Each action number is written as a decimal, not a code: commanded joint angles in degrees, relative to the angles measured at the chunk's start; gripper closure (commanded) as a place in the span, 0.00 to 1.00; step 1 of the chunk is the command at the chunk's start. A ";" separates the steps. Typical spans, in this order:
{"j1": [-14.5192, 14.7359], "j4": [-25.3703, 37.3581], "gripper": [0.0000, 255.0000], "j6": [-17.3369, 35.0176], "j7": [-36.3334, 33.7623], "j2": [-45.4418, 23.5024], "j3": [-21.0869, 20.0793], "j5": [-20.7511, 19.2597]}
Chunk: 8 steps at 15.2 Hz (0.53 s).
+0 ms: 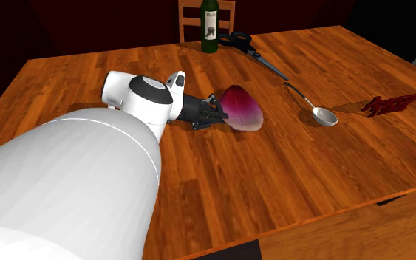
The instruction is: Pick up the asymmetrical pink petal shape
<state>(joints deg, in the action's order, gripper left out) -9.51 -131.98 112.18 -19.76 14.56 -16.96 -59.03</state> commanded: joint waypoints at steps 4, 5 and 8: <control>0.00 -0.02 1.00 0.01 -0.02 -0.01 0.00 0.00; -0.05 0.17 1.00 0.00 0.13 -0.09 0.05 -0.02; 0.07 1.38 1.00 -0.93 2.08 0.77 0.18 0.86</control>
<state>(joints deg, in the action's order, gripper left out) -9.46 -131.09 111.53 -18.23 15.20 -16.80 -58.38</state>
